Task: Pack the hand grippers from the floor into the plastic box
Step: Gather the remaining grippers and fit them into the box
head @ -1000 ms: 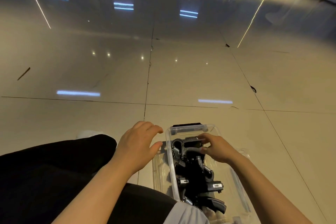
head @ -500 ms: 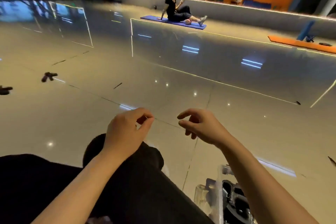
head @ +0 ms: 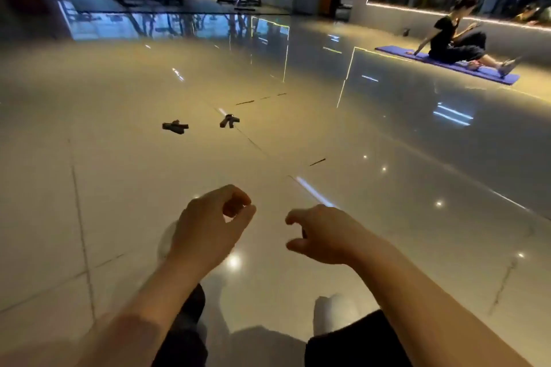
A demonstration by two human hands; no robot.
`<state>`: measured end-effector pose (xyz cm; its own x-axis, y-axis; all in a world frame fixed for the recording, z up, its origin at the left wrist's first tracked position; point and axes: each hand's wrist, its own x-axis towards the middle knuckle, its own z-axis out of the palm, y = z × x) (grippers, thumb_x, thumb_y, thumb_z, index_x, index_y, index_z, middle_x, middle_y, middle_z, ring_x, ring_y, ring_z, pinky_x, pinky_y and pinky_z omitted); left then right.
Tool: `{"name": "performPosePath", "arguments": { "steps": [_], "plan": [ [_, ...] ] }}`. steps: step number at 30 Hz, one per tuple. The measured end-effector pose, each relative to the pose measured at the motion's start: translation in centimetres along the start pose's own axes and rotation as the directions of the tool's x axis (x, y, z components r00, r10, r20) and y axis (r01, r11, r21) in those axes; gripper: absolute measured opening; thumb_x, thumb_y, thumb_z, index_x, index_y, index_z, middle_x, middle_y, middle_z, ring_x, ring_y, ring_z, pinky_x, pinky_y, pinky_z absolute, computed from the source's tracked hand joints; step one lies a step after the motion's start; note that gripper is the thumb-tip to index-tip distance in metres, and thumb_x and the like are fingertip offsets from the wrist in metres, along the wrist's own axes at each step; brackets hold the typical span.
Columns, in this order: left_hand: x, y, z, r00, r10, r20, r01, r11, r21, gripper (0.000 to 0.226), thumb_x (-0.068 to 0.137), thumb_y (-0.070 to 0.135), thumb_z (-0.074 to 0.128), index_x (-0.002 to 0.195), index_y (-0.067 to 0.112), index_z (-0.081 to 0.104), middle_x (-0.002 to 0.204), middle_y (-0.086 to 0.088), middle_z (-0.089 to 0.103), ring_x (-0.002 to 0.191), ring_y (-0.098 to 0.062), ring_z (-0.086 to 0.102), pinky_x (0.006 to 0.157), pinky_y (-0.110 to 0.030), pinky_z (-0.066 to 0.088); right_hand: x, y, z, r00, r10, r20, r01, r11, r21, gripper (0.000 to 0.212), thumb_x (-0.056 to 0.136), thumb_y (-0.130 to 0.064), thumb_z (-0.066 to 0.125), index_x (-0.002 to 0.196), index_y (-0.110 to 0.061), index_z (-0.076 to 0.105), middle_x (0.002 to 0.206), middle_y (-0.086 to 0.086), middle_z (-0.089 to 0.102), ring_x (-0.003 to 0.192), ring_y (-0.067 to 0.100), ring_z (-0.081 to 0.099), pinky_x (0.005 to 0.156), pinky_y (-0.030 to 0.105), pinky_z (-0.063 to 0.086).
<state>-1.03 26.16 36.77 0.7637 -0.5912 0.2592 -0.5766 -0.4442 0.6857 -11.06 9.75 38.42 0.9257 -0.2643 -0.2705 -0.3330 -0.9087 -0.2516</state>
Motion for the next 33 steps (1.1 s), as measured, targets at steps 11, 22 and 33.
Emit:
{"name": "performPosePath", "arguments": {
  "steps": [11, 22, 33],
  "plan": [
    [9.2, -6.6, -2.2, 0.979, -0.196, 0.063, 0.199, 0.979, -0.035, 0.042, 0.083, 0.032, 0.068, 0.118, 0.027, 0.046, 0.090, 0.010, 0.057, 0.077, -0.003, 0.057, 0.069, -0.022, 0.046, 14.3, -1.4, 1.5, 0.994, -0.056, -0.094, 0.071, 0.983, 0.167, 0.033, 0.087, -0.035, 0.063, 0.117, -0.023, 0.059, 0.118, -0.002, 0.054, 0.099, 0.014, 0.055, 0.088, 0.032, 0.047],
    [19.6, -15.0, -8.8, 0.964, -0.205, 0.167, 0.137, 0.927, 0.349, 0.022, 0.083, 0.040, 0.065, 0.101, 0.029, 0.057, 0.081, 0.015, 0.057, 0.079, -0.006, 0.057, 0.078, -0.032, 0.050, 25.9, -2.4, -0.3, 0.980, -0.034, -0.196, 0.059, 0.991, 0.122, 0.031, 0.088, -0.031, 0.061, 0.118, -0.022, 0.058, 0.112, -0.001, 0.057, 0.095, 0.015, 0.056, 0.078, 0.027, 0.044],
    [31.9, -21.1, -8.4, 0.979, -0.200, 0.041, 0.190, 0.966, 0.178, 0.024, 0.080, 0.038, 0.069, 0.099, 0.028, 0.059, 0.086, 0.013, 0.059, 0.081, -0.006, 0.058, 0.076, -0.033, 0.051, 36.3, -2.4, -9.1, 0.961, 0.004, -0.278, 0.045, 0.984, 0.170, 0.037, 0.082, -0.033, 0.069, 0.116, -0.023, 0.058, 0.114, -0.002, 0.057, 0.098, 0.013, 0.055, 0.080, 0.026, 0.044]
  ]
}}
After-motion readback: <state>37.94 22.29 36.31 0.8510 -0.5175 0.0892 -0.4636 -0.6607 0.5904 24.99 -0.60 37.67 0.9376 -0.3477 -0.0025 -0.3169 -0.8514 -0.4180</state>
